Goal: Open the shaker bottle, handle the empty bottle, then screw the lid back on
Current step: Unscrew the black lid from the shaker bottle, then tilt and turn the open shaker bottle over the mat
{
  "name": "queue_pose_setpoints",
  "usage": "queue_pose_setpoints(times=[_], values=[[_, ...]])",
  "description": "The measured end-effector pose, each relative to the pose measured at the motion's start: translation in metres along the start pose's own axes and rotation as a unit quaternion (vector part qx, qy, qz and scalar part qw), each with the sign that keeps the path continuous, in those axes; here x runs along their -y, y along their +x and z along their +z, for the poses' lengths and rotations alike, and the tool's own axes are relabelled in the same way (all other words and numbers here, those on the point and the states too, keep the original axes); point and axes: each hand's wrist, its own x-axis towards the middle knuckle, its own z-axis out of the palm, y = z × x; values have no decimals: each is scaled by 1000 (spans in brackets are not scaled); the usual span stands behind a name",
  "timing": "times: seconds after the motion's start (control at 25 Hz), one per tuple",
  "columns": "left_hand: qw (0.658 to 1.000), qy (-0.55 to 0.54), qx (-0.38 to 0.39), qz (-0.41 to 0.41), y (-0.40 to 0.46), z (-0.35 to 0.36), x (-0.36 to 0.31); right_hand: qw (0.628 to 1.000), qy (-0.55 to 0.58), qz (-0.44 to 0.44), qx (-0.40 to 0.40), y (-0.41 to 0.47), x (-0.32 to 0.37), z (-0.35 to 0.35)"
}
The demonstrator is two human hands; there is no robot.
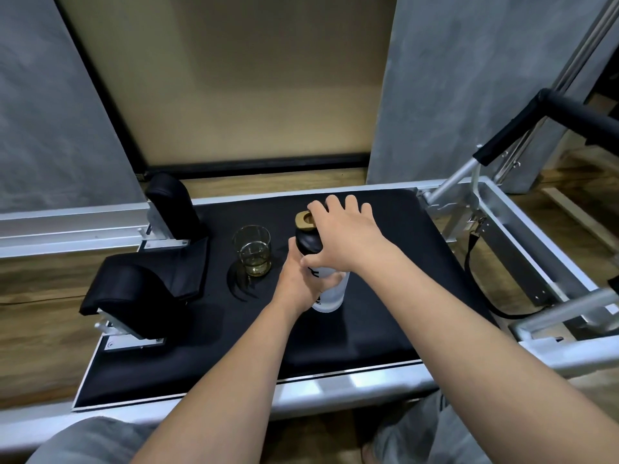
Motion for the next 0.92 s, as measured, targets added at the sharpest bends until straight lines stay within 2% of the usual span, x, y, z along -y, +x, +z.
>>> queue_pose_setpoints(times=[0.16, 0.24, 0.28, 0.32, 0.4, 0.52, 0.6, 0.68, 0.76, 0.92], values=[[999, 11, -24, 22, -8, -5, -7, 997, 60, -35, -15, 3, -8, -3], [1000, 9, -19, 13, -7, -10, -5, 984, 175, -13, -28, 5, -20, -5], [1000, -1, -16, 5, -8, -11, -6, 965, 259, 9, -45, 6, -28, -6], [1000, -5, -17, 6, -7, -11, -7, 934, 348, 36, -68, 6, -36, -6], [1000, -6, -24, 1, -8, -12, -7, 848, 505, 98, -124, 5, -54, 1], [1000, 5, -26, -3, -9, -13, -7, 664, 704, 192, -163, 8, -76, 26], [999, 5, -31, -8, -9, -13, -7, 552, 784, 244, -143, 8, -88, 54], [999, 11, -34, -5, -7, -13, -7, 470, 819, 301, -132, 2, -97, 85], [999, 13, -34, -4, -8, -14, -7, 419, 825, 360, -115, -6, -100, 115], [999, 9, -32, 5, -4, -13, -5, 395, 808, 429, -86, -23, -100, 158]])
